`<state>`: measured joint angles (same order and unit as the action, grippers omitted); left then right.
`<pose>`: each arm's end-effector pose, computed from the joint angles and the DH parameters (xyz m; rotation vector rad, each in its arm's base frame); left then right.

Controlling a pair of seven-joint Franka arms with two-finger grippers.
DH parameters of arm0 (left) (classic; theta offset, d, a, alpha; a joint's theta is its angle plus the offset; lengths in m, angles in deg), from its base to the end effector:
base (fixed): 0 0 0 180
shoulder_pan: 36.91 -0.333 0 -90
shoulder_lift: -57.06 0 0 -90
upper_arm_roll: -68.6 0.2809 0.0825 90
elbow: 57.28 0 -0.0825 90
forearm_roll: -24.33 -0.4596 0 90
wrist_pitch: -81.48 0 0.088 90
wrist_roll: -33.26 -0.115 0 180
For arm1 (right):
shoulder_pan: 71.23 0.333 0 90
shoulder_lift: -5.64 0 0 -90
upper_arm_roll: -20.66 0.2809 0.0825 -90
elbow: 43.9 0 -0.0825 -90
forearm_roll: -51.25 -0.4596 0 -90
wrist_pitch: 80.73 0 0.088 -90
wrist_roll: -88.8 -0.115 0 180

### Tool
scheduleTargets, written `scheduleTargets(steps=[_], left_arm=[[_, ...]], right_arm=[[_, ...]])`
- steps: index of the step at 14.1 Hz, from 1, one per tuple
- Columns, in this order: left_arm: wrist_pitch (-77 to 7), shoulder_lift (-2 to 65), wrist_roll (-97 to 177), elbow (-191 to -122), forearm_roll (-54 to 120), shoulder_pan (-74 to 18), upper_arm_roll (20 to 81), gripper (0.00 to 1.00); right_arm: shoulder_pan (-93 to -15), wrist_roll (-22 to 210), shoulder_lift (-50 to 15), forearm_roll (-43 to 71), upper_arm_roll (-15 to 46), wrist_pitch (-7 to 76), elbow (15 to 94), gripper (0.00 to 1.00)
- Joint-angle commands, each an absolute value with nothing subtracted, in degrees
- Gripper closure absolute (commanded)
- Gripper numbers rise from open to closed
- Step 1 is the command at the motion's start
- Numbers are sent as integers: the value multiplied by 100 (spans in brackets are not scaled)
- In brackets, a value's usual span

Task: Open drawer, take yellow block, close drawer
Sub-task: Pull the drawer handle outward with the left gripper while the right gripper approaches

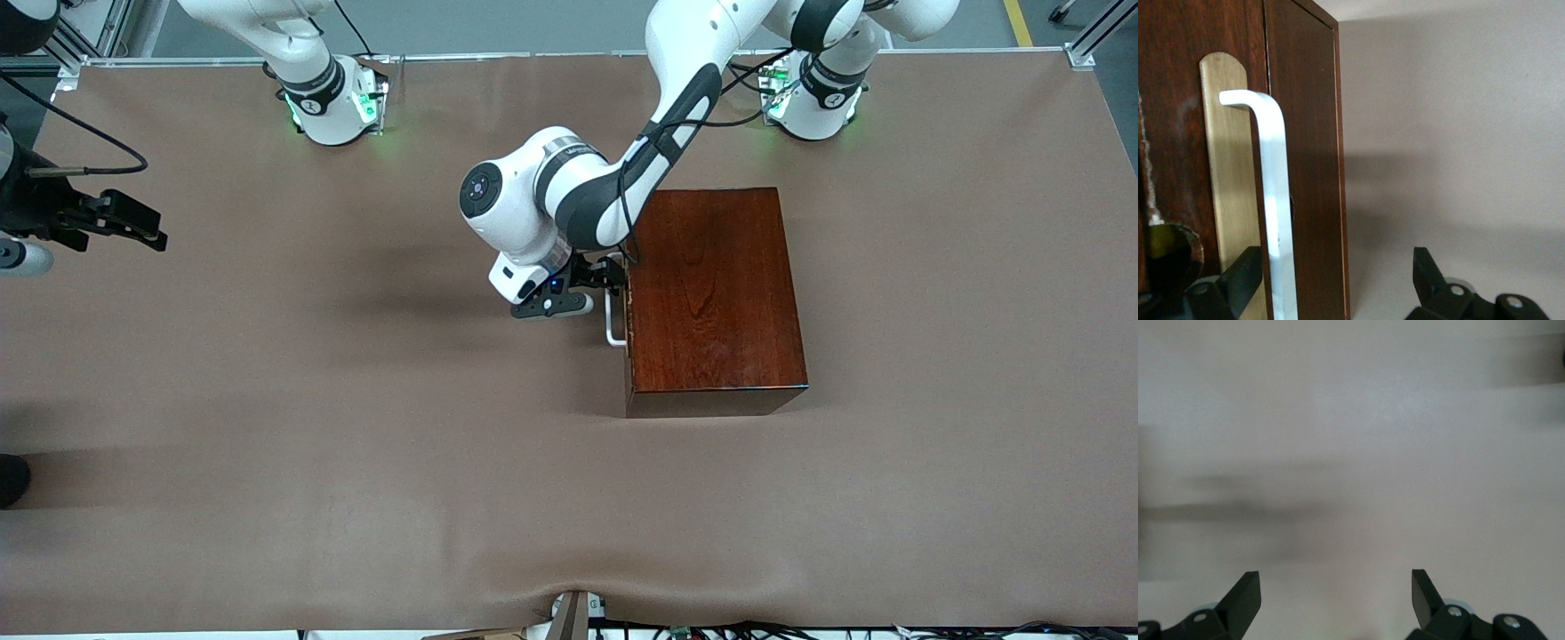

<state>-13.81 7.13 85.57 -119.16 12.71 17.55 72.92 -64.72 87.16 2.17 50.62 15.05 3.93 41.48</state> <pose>0.5042 -0.5932 0.2258 -2.7575 0.0396 -0.0335 0.6364 0.0129 0.5792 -3.1360 0.0193 0.1144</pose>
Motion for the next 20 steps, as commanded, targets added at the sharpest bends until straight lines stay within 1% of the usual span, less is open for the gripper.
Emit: scheduleTargets(steps=[1,5,10,14,20], left_arm=[[-1545,591,8792,-11766,1132,1802,7326,0],[-1599,565,8819,-11749,1141,1802,7326,0],[-1888,565,9091,-11740,1167,1820,7256,0],[-2055,565,9240,-11740,1211,1863,7203,0],[-2468,521,9705,-11731,1246,1872,7080,0]], right_arm=[[-6499,8669,-7,4985,1557,443,4039,0],[-6517,8704,-69,4774,1565,636,4039,0],[-6297,8915,-122,4774,1583,742,4091,0],[-5972,8933,-130,4773,1583,882,4118,0],[-5954,9073,-139,4756,1592,1234,4478,0]])
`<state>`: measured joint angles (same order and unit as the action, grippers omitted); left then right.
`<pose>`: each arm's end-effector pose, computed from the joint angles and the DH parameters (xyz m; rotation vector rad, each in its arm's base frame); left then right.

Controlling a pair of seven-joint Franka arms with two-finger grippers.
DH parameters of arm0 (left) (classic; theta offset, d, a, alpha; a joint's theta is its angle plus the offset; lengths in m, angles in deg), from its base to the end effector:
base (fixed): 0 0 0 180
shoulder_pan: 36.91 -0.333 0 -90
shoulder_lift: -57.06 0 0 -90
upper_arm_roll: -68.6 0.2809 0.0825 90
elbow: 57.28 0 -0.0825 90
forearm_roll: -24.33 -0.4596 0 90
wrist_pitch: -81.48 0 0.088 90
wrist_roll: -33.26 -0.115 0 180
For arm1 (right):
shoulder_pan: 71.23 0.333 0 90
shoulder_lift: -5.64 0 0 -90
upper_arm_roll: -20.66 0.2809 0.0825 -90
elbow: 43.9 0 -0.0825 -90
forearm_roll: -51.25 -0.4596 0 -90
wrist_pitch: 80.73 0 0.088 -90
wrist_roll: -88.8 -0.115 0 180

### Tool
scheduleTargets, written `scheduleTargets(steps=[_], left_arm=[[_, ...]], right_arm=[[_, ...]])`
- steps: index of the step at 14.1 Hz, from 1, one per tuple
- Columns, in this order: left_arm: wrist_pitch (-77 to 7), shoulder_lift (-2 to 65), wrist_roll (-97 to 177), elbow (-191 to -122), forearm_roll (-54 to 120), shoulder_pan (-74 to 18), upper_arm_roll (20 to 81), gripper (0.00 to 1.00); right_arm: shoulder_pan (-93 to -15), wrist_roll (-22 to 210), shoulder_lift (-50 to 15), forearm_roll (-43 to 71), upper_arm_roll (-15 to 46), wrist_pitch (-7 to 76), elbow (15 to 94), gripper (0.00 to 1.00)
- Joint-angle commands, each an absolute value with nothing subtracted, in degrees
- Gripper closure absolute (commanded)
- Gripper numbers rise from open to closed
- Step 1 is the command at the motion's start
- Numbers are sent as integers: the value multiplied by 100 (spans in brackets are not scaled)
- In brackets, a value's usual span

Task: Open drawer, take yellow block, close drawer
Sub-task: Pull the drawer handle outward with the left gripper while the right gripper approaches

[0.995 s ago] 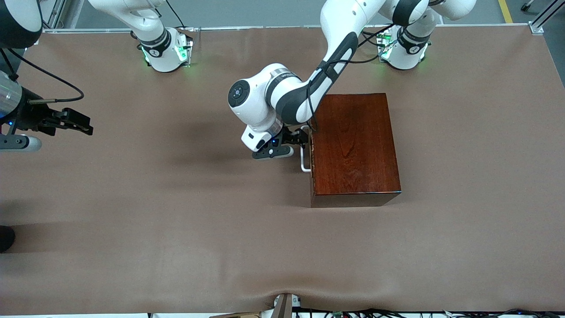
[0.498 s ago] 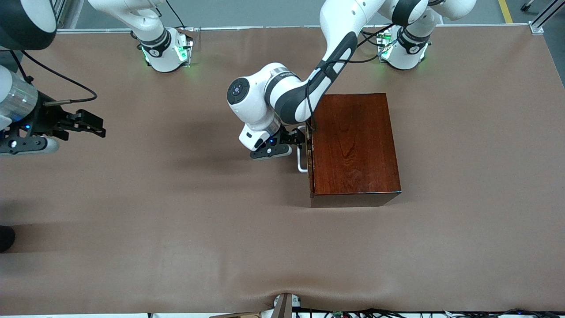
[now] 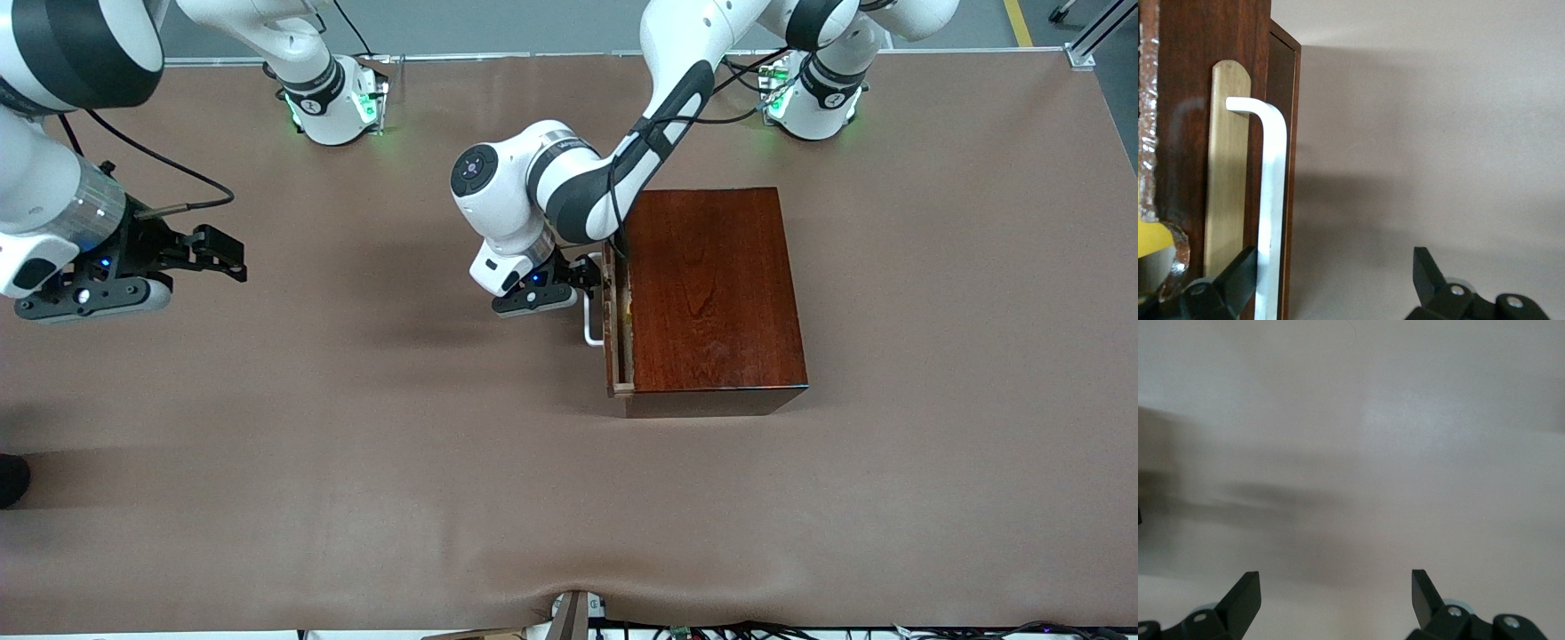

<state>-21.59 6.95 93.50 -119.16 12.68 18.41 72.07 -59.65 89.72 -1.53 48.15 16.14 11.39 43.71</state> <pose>0.4964 -0.6220 0.2304 -2.8731 -0.0958 -0.1669 0.6582 0.0899 0.5267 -3.0918 -0.2112 0.0749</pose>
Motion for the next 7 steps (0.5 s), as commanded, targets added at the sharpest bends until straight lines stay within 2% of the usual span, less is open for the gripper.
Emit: scheduleTargets(steps=[1,4,7], left_arm=[[-2573,512,9768,-11731,1272,1898,7062,0],[-2837,424,9970,-11731,1290,1907,7036,0],[-3031,415,10084,-11731,1290,1907,7036,0]], right_arm=[[-5945,9073,-131,4756,1592,1234,4530,0],[-5945,9457,-139,4738,1592,1252,4531,0],[-5998,10581,-253,4143,1592,1515,4487,0]])
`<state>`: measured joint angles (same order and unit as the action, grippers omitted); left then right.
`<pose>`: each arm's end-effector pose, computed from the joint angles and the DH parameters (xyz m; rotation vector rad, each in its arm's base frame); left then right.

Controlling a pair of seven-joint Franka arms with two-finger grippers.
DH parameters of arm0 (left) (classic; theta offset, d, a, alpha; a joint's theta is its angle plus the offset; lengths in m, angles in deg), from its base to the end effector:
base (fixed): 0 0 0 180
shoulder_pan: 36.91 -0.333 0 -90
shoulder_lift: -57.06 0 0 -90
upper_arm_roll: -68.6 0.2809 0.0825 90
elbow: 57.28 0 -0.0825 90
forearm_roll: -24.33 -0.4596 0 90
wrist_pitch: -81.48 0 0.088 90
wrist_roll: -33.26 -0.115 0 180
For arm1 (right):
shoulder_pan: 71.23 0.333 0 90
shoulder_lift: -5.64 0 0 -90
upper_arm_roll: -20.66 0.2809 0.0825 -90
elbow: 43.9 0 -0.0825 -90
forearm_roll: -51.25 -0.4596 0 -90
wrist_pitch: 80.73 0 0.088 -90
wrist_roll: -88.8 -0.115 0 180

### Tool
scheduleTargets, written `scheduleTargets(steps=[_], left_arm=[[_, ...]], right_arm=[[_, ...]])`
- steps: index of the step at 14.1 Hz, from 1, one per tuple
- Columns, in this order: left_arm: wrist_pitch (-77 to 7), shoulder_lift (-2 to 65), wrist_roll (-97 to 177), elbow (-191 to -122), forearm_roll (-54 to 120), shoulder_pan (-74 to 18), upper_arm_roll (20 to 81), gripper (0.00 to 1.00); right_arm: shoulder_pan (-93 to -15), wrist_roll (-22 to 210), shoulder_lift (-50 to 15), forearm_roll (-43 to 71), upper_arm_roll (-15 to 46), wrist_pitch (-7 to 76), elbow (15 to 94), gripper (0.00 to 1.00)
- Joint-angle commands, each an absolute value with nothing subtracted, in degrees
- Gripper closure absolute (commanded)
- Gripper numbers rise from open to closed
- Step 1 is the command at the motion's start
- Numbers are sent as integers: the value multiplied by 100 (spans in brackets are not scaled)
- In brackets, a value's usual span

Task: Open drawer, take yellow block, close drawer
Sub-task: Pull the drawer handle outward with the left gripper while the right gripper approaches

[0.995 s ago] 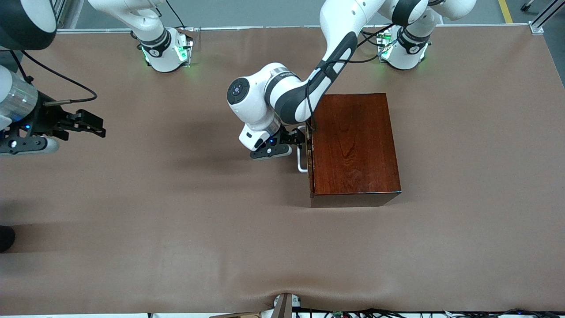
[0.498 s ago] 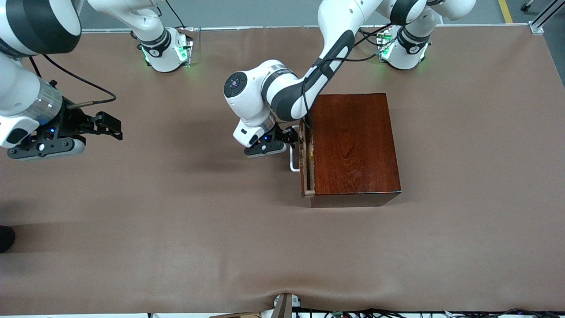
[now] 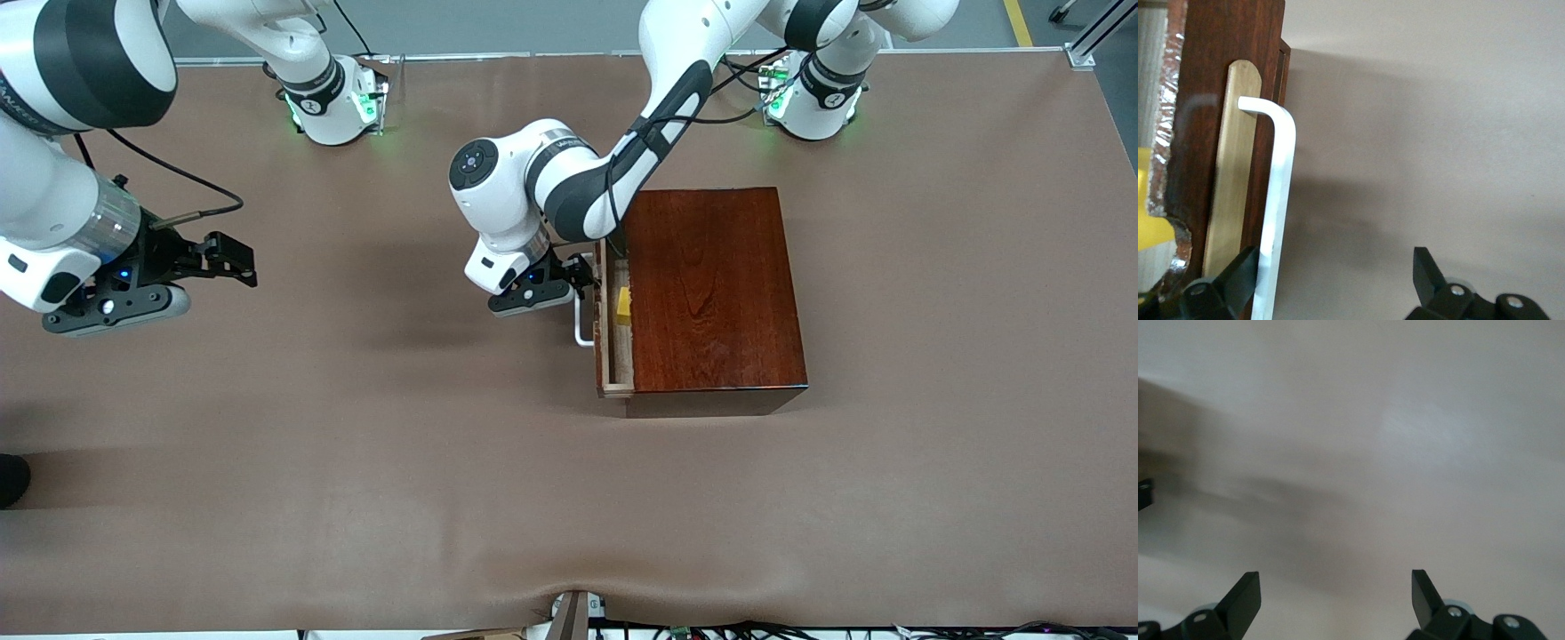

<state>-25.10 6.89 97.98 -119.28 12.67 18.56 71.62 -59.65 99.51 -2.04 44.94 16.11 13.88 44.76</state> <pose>0.4940 -0.6327 0.2325 -2.9241 -0.1893 -0.2199 0.6629 0.0961 0.5148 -3.0073 -0.4540 0.0404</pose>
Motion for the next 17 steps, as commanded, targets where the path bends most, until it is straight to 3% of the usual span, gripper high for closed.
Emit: scheduleTargets(steps=[1,17], left_arm=[[-3110,415,10224,-11731,1290,1907,7027,0],[-4033,266,10981,-11591,1466,1987,7009,0]], right_arm=[[-5998,10802,-262,3949,1583,1568,4470,0],[-5312,13334,-368,3886,1583,2182,4557,0]])
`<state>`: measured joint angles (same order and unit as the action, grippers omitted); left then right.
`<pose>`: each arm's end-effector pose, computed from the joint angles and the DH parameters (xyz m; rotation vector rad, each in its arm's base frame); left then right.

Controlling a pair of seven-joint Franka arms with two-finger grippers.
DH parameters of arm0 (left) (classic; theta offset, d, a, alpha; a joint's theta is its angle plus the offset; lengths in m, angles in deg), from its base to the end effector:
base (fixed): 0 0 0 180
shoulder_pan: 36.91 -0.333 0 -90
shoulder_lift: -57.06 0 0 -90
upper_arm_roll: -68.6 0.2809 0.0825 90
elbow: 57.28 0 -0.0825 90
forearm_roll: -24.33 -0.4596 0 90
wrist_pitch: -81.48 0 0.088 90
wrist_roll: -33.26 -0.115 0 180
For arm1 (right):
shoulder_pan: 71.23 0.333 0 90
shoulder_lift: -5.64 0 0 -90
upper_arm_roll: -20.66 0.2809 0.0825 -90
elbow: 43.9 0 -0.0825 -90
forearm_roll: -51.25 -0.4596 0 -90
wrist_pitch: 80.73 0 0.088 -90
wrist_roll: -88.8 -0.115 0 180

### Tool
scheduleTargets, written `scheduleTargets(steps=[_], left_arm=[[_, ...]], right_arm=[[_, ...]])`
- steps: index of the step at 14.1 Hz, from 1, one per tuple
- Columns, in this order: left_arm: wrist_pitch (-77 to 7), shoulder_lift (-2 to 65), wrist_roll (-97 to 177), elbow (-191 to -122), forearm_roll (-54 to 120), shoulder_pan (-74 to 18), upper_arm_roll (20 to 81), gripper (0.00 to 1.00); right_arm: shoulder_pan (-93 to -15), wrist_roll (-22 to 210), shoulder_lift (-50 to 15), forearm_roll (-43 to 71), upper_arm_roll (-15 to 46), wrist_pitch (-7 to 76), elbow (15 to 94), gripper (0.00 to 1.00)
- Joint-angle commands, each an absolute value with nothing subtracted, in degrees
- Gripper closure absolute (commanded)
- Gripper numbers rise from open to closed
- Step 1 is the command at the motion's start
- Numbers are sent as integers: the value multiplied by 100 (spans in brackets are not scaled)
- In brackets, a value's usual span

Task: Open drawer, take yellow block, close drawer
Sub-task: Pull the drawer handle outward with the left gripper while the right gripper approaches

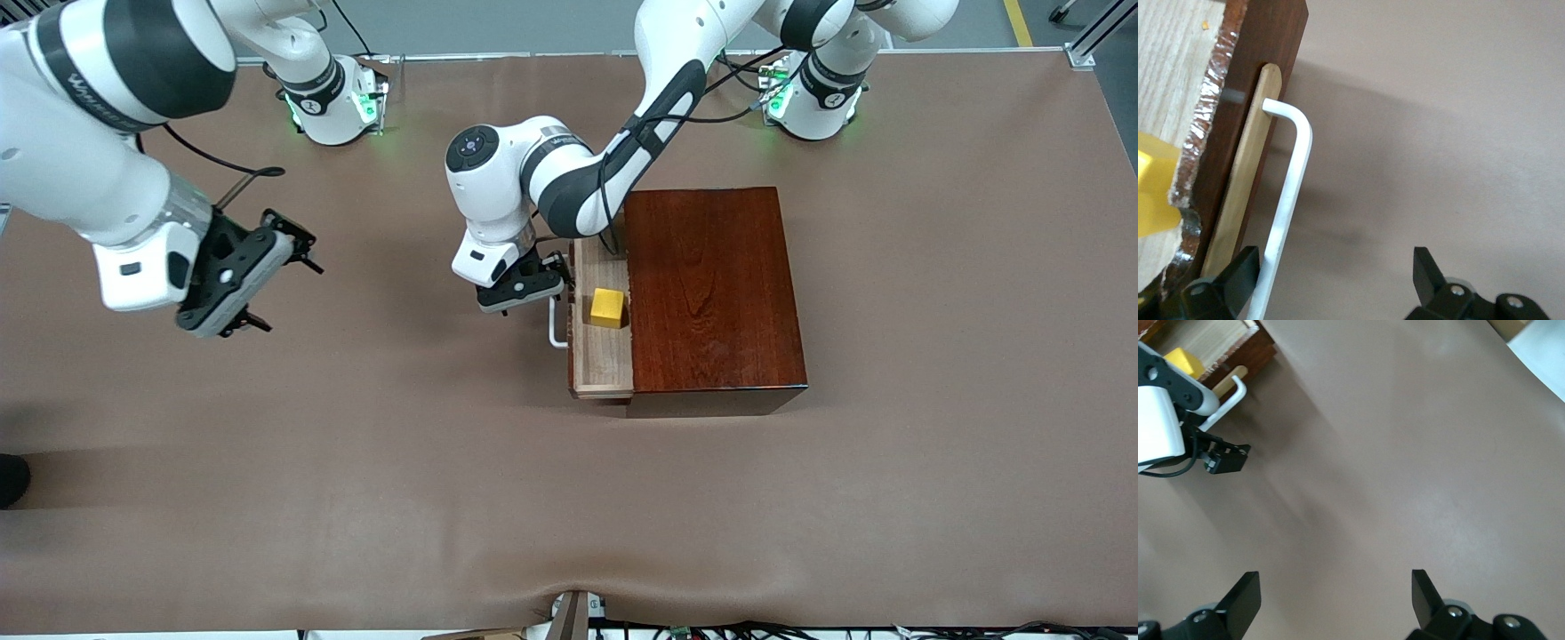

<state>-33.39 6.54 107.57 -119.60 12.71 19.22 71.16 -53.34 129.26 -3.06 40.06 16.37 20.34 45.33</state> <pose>0.4885 -0.6557 0.2359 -3.0339 -0.4009 -0.3276 0.6608 0.1817 0.5084 -2.6704 -1.3105 -0.1428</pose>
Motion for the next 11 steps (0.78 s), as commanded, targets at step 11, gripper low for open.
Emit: scheduleTargets(steps=[11], left_arm=[[-3815,555,10999,-11564,1703,1943,7045,0]], right_arm=[[-5400,14232,-394,3877,1583,2544,4865,0]])
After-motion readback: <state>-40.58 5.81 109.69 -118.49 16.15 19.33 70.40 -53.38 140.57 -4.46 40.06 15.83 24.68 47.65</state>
